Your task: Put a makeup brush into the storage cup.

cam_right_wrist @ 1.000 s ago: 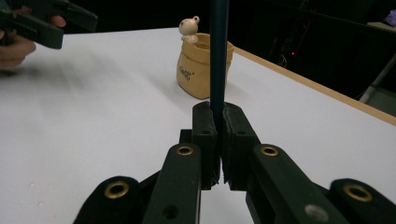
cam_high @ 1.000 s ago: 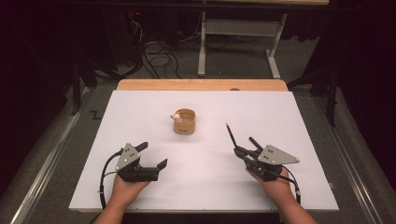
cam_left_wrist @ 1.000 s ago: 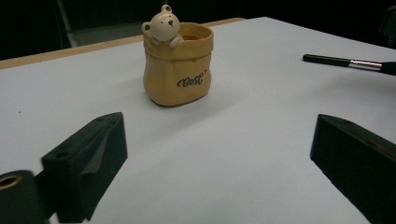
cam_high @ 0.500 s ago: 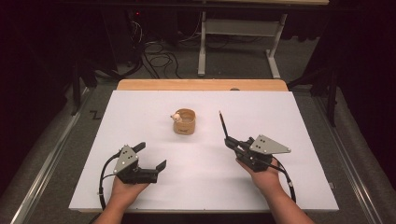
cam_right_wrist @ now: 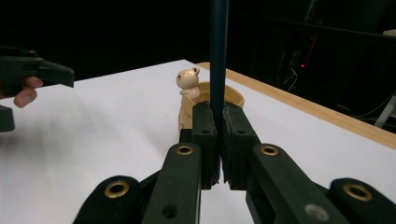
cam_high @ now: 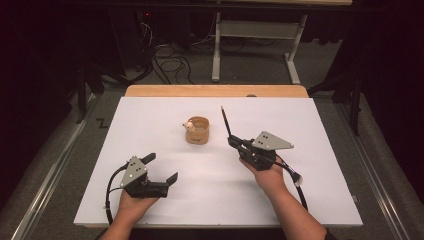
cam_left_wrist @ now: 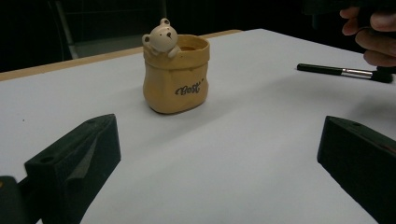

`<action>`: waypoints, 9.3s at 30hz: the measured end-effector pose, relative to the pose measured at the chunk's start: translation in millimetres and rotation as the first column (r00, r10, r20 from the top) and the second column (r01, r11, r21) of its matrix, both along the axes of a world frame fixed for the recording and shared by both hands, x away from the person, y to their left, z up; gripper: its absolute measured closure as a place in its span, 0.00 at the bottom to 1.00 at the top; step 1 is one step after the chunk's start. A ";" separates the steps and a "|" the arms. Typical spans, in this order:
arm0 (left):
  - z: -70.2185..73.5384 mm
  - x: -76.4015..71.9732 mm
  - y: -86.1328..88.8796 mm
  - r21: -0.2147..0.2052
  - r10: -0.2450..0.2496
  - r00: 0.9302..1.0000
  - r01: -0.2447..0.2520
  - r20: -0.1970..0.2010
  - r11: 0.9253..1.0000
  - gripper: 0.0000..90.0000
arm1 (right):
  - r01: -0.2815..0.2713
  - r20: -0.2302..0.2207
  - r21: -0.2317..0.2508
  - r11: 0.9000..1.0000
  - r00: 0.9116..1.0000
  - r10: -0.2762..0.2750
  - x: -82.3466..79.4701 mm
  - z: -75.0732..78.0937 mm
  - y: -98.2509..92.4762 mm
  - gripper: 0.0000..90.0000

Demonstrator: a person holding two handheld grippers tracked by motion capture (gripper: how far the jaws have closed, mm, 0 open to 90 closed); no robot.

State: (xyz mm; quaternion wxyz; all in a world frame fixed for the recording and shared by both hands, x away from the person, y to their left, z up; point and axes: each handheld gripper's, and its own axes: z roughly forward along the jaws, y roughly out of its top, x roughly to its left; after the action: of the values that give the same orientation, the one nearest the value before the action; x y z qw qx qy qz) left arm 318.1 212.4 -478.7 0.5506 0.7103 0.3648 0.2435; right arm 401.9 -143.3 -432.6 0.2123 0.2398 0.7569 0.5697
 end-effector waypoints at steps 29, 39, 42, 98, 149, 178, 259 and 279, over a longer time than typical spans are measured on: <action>0.2 -4.1 8.5 -0.058 -0.007 1.000 0.006 -0.001 0.998 0.00 | -0.018 -0.034 -0.014 1.000 0.999 0.018 64.9 -4.0 68.9 0.96; -1.4 -4.2 8.8 -0.062 -0.015 1.000 0.014 -0.010 0.998 0.00 | -0.010 -0.044 -0.017 1.000 0.999 0.009 78.1 -10.8 84.4 0.96; -1.0 -4.3 9.3 -0.063 -0.016 1.000 0.015 -0.010 0.998 0.00 | -0.009 -0.049 -0.012 1.000 0.999 0.009 82.1 -10.8 87.5 0.96; -0.4 -6.0 8.9 -0.052 -0.032 0.999 0.031 -0.012 0.998 0.01 | -0.019 -0.082 -0.017 1.000 0.996 0.018 85.4 -23.7 91.0 0.71; -6.3 -1.6 4.2 -0.011 -0.026 0.999 0.026 -0.032 1.000 0.00 | 0.039 -0.112 0.009 0.999 0.993 -0.037 -20.9 -24.8 -23.7 0.46; -7.1 -1.9 3.1 -0.010 -0.021 0.999 0.021 -0.031 1.000 0.00 | 0.130 -0.088 -0.024 0.991 0.987 -0.131 -60.4 -19.7 -99.7 0.11; 0.6 -5.0 5.3 -0.043 -0.065 0.998 0.065 0.008 0.997 0.00 | 0.261 -0.304 -0.343 0.902 0.878 -0.369 -46.2 -11.9 -137.5 0.31; -2.0 -4.3 11.0 -0.065 -0.053 0.999 0.053 -0.001 0.996 0.00 | 0.266 -0.320 -0.357 0.896 0.866 -0.384 -38.5 -16.8 -141.4 0.17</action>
State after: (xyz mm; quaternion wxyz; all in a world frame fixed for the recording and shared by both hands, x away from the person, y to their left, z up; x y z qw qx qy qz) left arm 313.8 223.3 -480.7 0.5791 0.7018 0.3544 0.2157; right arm 363.4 -284.7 -449.4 0.1883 0.4365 0.8091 0.3454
